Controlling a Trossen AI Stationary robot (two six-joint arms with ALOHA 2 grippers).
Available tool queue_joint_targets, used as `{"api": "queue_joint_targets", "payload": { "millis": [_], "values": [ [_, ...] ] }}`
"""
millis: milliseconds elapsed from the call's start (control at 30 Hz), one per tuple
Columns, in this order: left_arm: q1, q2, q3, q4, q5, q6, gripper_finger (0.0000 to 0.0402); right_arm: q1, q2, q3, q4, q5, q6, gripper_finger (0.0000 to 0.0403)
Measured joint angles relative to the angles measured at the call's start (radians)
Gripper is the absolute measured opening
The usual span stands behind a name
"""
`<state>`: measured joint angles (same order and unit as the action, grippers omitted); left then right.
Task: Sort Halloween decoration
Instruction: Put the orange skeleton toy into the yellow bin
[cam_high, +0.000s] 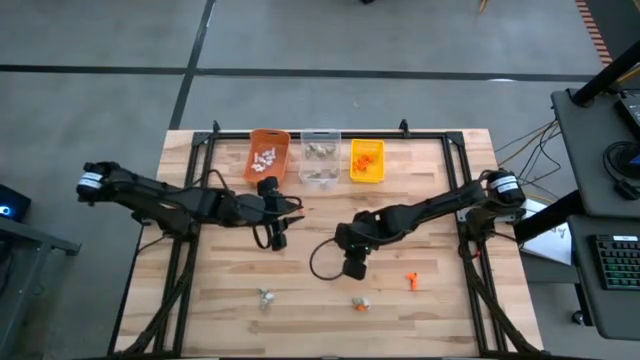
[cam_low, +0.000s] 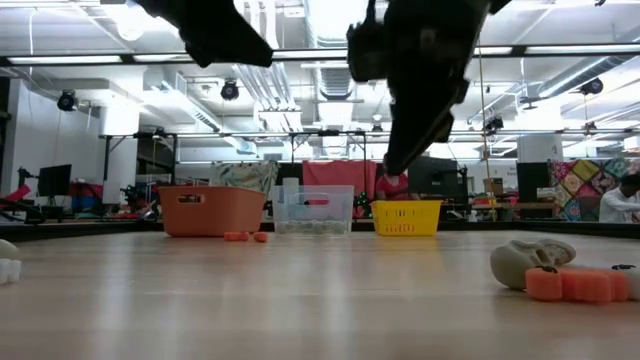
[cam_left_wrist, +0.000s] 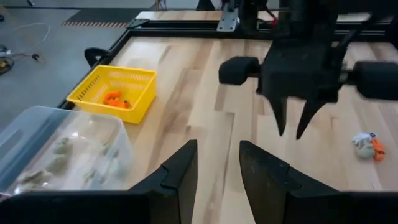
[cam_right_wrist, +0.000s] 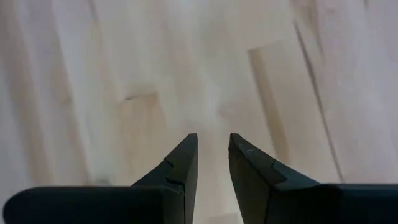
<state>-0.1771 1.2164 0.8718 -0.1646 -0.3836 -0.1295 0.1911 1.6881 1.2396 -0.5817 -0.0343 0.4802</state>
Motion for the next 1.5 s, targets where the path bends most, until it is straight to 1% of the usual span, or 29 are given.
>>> {"api": "queue_joint_targets", "payload": {
  "millis": [167,333,567,667,767,833,967,1033,1100,1300,1500],
  "values": [
    [-0.012,-0.015,-0.091,0.092,0.000,-0.017,0.0102,0.040,-0.033,0.000,-0.029,0.000,0.057,0.0079],
    [-0.012,-0.050,-0.166,0.198,0.016,-0.008,0.0102,0.072,-0.057,0.000,-0.091,0.000,0.149,0.0079],
    [-0.012,-0.185,-0.245,0.245,0.018,0.045,0.0102,0.108,-0.073,0.000,-0.226,0.000,0.306,0.0079],
    [-0.011,-0.254,-0.278,0.249,0.018,0.065,0.0102,0.122,-0.080,0.000,-0.310,-0.001,0.374,0.0079],
    [-0.011,-0.313,-0.309,0.252,-0.004,0.074,0.0102,0.140,-0.089,0.000,-0.409,-0.003,0.418,0.0079],
    [-0.011,-0.342,-0.326,0.256,-0.021,0.083,0.0102,0.157,-0.094,0.000,-0.461,-0.027,0.402,0.0079],
    [-0.011,-0.379,-0.341,0.258,-0.027,0.092,0.0102,0.211,-0.095,-0.001,-0.538,-0.083,0.263,0.0079],
    [-0.011,-0.387,-0.343,0.257,-0.027,0.092,0.0102,0.243,-0.095,-0.005,-0.540,-0.085,0.203,0.0079],
    [-0.011,-0.388,-0.343,0.257,-0.027,0.092,0.0102,0.272,-0.094,-0.014,-0.537,-0.062,0.179,0.0079],
    [-0.011,-0.376,-0.343,0.254,-0.027,0.092,0.0102,0.338,-0.048,-0.019,-0.535,-0.052,0.194,0.0084],
    [-0.011,-0.371,-0.343,0.256,-0.027,0.092,0.0102,0.365,-0.010,-0.023,-0.529,-0.051,0.223,0.0122]
  ]
}}
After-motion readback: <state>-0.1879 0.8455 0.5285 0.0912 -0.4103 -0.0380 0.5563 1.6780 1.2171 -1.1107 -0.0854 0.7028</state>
